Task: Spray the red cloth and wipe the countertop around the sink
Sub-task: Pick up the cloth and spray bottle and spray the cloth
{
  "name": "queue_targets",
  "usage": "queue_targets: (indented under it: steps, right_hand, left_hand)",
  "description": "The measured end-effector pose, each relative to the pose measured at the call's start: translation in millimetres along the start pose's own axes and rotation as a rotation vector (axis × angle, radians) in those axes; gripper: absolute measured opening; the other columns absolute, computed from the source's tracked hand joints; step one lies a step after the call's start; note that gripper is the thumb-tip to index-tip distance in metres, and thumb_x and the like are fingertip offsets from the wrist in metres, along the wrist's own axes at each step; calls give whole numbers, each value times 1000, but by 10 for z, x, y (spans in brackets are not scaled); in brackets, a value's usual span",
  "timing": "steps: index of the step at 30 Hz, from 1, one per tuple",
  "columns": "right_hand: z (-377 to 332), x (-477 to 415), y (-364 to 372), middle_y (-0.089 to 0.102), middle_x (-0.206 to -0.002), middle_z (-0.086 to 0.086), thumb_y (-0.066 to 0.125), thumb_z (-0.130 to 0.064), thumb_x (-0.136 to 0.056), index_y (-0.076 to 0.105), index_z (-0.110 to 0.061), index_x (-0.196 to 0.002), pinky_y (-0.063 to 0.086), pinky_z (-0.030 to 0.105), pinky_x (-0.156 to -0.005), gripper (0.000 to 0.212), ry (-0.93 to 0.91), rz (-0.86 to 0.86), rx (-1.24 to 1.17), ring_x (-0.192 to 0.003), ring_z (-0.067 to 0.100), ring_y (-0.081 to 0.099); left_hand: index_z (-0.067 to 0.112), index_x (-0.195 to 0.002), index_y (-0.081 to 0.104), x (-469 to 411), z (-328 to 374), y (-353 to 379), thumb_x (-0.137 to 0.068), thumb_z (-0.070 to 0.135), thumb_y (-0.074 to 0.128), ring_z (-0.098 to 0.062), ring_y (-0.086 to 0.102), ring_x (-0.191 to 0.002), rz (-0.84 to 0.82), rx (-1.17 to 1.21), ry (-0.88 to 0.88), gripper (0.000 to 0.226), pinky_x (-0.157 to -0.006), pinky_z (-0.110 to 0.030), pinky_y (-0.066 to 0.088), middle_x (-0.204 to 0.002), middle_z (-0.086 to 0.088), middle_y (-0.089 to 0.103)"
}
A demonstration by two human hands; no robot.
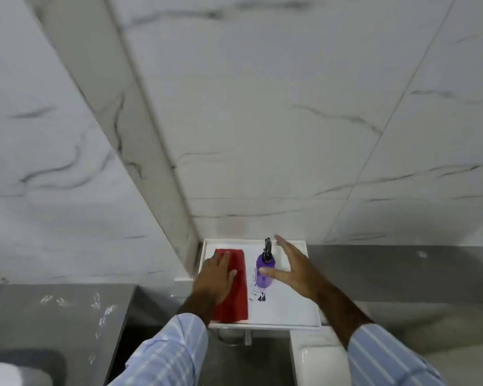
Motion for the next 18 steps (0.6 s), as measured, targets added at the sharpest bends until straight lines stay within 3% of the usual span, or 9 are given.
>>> queue_targets:
  steps: [2, 4, 5, 9, 11, 14, 16, 18]
  right_hand:
    - [121, -106, 225, 40, -165, -8, 79, -80, -63, 25, -34, -162, 31, 13, -115, 123, -33, 8, -52, -149, 10, 38]
    - [253, -165, 424, 46, -157, -12, 85, -70, -64, 25, -36, -160, 36, -6, -95, 118, -24, 46, -91, -135, 4, 48]
    - [305, -206, 495, 47, -152, -15, 85, -68, -64, 25, -37, -159, 37, -8, -89, 117, -19, 77, -124, -129, 0, 50]
    - [372, -381, 622, 53, -140, -17, 83, -48, -80, 31, -37, -155, 47, 0, -93, 92, -26, 143, -169, -124, 7, 55]
    - [390, -436, 620, 58, -124, -21, 83, -33, -87, 35, -39, -149, 53, 5, -85, 78, -7, 191, -207, -113, 15, 63]
    - [319, -402, 506, 55, -119, -30, 85, -20, -86, 28, -41, -156, 54, 5, -68, 92, 14, 237, -255, -104, 9, 68]
    - [229, -316, 367, 61, -121, -22, 85, -17, -81, 23, -48, -158, 59, 15, -64, 104, 13, 229, -309, -102, 2, 69]
    - [121, -197, 226, 67, -119, -10, 80, -21, -74, 30, -53, -154, 60, 22, -63, 99, 38, 199, -345, -94, 9, 72]
  left_hand:
    - [25, -171, 5, -78, -78, 298, -107, 60, 45, -40, 30, -158, -75, -1, -121, 83, -128, -54, 35, -180, -15, 7]
    - [26, -170, -6, -91, -88, 523, -100, 73, 47, -44, 24, -160, -92, -46, -204, 100, -125, -60, 35, -179, -18, -5]
    - [26, -170, -7, -123, -65, 592, -97, 76, 48, -45, 22, -160, -75, -86, -219, 104, -124, -62, 35, -179, -20, -6]
    - [24, -170, 2, -271, 7, 657, -103, 59, 53, -46, 22, -158, -35, -128, -308, 91, -122, -63, 38, -176, -24, 2]
    - [22, -170, 7, -319, 15, 674, -107, 44, 52, -47, 25, -156, -47, -98, -329, 80, -121, -61, 41, -174, -26, 7]
    - [18, -166, 23, -347, -44, 567, -111, 36, 47, -45, 36, -146, -3, 25, -283, 63, -119, -57, 44, -167, -26, 22]
    - [15, -160, 37, -334, -139, 414, -111, 37, 50, -43, 49, -137, 40, 233, -249, 56, -117, -53, 46, -156, -24, 41]
    - [13, -149, 53, -228, -229, 289, -109, 36, 52, -36, 67, -117, 38, 700, -266, 46, -105, -49, 57, -136, -20, 65]
Point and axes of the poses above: each hand's wrist, its own x-axis away from the middle knuckle, its own y-axis out of the palm, z = x × y, the point moved 7 cm from there along -x, towards the middle knuckle
